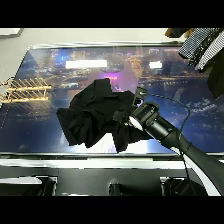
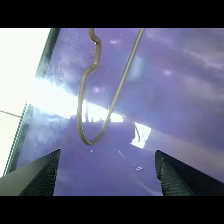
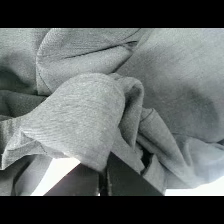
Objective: Fold the clothes and pants, and hang the long-sleeved shirts on hangers.
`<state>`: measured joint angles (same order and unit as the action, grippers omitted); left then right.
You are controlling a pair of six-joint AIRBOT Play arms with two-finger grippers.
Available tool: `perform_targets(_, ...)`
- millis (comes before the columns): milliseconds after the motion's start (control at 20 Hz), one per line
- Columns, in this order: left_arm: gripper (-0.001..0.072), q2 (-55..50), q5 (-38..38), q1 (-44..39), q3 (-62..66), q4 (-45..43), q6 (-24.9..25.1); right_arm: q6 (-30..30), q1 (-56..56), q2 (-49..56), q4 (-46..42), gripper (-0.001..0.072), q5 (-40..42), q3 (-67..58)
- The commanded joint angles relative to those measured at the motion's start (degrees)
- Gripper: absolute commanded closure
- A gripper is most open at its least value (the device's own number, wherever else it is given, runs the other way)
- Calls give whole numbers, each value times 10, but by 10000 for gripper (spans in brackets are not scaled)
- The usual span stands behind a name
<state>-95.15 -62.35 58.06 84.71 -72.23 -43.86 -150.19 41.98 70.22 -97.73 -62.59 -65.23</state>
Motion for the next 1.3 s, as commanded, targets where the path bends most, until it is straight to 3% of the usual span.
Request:
perform_targets(0,37,-37,24,-2,3,0,21,-1,1,0,0,676,-8,0)
perform_targets(150,37,-63,24,-7,3,-1,41,0,0,0,0,676,-12,0)
perform_targets(850,47,-114,24,-35,2,-7,40,0,0,0,0,668,-21,0)
perform_targets(900,101,-115,24,-37,2,-7,40,-1,0,0,0,668,-21,0)
perform_targets(1000,440,-116,24,-42,2,-7,40,0,0,0,-1,668,-23,0)
perform_targets(1050,569,-115,24,-43,2,-6,40,-1,0,0,-1,668,-25,0)
perform_targets(1200,685,-113,17,-52,11,-6,40,-1,0,0,0,668,-38,0)
perform_targets(1250,685,-111,17,-56,18,-6,40,-2,1,0,0,668,-43,0)
